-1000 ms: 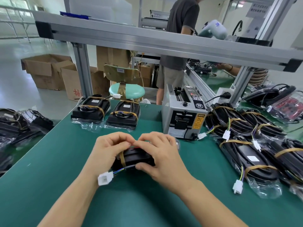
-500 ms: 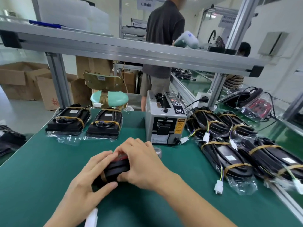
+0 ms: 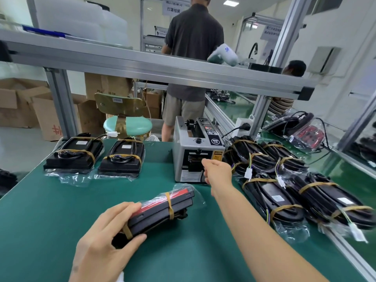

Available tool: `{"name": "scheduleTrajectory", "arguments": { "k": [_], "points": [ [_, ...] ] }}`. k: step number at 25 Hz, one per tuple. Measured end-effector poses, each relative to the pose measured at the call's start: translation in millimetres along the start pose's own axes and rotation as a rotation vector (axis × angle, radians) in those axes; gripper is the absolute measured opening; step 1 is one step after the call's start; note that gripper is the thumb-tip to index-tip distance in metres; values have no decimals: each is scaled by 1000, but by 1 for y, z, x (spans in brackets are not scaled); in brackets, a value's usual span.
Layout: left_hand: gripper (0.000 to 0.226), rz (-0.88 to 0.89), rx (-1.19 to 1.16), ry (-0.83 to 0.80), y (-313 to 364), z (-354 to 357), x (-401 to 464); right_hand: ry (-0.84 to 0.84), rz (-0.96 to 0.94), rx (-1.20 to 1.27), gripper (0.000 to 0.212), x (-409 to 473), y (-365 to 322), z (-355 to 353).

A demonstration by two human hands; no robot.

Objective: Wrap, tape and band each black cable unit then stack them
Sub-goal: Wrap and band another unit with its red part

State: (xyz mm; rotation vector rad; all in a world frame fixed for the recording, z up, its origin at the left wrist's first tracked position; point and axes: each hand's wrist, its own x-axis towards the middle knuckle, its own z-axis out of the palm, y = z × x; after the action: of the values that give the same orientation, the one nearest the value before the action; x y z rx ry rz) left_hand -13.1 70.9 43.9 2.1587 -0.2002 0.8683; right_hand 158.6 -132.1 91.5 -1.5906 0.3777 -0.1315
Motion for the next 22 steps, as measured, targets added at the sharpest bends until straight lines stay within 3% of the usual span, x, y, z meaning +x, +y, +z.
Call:
{"name": "scheduleTrajectory", "arguments": {
  "k": [7,12,17,22],
  "points": [
    [54,-27,13,26,0,4,-3,221,117,145,19,25,3,29],
    [54,-17,10,40,-2,6,-3,274,189,223,18,29,3,33],
    [54,-18,10,48,-2,5,-4,131,204,349,26,17,2,25],
    [50,-32,34,97,2,11,-5,-117,75,389,29,-20,-6,-14]
  ]
}}
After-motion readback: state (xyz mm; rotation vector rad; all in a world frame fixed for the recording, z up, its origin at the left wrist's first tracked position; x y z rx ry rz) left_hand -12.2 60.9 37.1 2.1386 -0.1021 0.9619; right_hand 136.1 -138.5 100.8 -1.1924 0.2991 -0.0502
